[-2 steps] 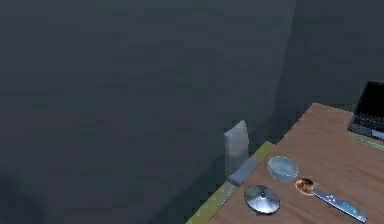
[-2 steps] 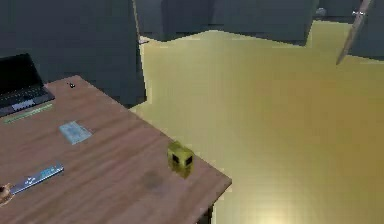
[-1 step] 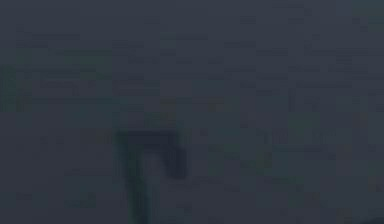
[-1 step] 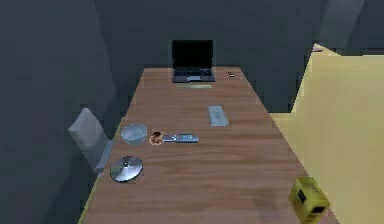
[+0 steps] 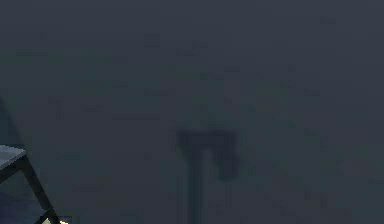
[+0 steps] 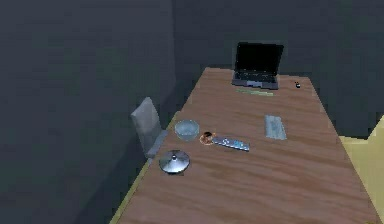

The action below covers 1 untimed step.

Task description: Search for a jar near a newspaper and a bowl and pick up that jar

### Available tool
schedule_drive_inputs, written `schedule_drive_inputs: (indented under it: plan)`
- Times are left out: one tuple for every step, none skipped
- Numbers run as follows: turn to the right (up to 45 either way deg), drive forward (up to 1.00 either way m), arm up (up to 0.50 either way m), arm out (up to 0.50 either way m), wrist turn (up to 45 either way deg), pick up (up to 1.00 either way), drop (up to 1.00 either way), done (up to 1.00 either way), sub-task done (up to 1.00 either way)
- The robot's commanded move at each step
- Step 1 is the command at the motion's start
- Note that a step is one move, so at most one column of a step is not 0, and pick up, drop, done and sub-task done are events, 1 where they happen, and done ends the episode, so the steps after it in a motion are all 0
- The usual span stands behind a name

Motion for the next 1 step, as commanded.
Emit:
schedule_drive_inputs:
  plan:
    - [0.0, 0.00, 0.50, 0.00, 0.0, 0.00, 0.00, 0.00, 0.00]
